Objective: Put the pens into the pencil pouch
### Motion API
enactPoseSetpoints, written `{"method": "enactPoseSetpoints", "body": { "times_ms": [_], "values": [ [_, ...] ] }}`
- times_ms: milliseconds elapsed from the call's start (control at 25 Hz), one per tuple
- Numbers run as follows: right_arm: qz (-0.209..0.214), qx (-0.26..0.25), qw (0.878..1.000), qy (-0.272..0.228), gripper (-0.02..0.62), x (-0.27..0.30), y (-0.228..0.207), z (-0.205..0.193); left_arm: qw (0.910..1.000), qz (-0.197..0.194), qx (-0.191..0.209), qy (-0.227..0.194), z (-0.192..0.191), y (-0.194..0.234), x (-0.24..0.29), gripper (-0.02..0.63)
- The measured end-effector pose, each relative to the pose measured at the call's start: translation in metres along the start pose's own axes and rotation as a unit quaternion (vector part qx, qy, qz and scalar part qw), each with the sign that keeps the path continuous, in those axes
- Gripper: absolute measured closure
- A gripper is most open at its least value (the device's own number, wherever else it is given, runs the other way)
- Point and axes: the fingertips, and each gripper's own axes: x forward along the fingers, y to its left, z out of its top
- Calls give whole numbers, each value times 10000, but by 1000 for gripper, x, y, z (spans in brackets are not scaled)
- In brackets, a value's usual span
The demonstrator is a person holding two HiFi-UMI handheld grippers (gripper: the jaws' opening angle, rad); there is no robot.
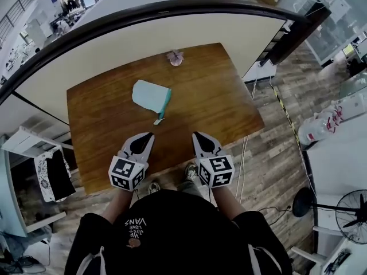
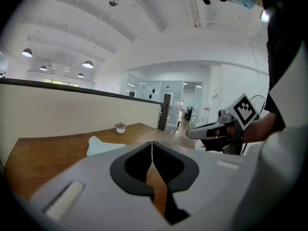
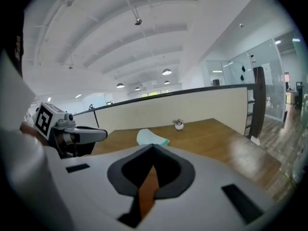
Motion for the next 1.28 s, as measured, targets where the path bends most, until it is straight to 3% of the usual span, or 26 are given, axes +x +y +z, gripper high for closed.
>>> {"method": "enactPoseSetpoints", "body": {
  "times_ms": [440, 880, 1280],
  "values": [
    [-320, -90, 9993, 141, 583, -13, 64, -23, 9984, -519, 105, 196, -30, 5, -56, 594],
    [-400, -10, 9990, 186, 583, -18, 111, -50, 9973, -681, 122, 239, -55, 12, -96, 595],
    [-499, 27, 9985, 201, 583, -17, 126, -53, 9966, -798, 18, 196, -60, 15, -108, 595]
  ]
}}
